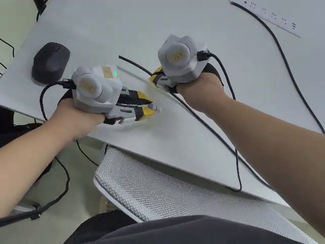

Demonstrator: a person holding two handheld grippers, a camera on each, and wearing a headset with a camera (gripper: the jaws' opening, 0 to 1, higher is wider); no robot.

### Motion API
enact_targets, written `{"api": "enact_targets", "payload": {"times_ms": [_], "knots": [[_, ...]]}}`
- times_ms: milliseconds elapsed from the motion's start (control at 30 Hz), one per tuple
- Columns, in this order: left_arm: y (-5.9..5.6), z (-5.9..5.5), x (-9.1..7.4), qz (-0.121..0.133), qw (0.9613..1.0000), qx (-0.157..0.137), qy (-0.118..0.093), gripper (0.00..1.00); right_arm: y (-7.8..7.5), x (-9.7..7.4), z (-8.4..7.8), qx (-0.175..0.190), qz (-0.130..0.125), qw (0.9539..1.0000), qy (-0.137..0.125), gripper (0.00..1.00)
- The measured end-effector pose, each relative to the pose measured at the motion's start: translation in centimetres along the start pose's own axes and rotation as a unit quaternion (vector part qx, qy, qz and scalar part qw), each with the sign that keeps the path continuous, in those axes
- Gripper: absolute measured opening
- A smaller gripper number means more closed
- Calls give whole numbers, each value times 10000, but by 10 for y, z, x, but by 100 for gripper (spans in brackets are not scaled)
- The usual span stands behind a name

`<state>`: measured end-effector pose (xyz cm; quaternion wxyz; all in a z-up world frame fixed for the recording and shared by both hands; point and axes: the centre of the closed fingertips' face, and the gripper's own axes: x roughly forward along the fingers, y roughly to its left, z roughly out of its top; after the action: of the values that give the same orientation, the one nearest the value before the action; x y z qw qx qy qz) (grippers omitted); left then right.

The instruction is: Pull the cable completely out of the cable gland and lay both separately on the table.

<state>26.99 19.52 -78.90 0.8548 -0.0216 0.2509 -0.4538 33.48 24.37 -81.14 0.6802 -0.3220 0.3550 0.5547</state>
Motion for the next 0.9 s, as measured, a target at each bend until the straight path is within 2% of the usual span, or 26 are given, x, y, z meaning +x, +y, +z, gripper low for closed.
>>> {"api": "enact_targets", "payload": {"times_ms": [367,500,900], "knots": [[8,-8,2,48,9999,-40,84,15,-1,4,-2,75,20,10000,28,0],[8,-12,1,25,9998,37,168,15,0,6,-3,32,23,10000,55,0],[8,-19,0,17,9997,90,247,16,2,8,-4,-76,10,9999,95,0]]}}
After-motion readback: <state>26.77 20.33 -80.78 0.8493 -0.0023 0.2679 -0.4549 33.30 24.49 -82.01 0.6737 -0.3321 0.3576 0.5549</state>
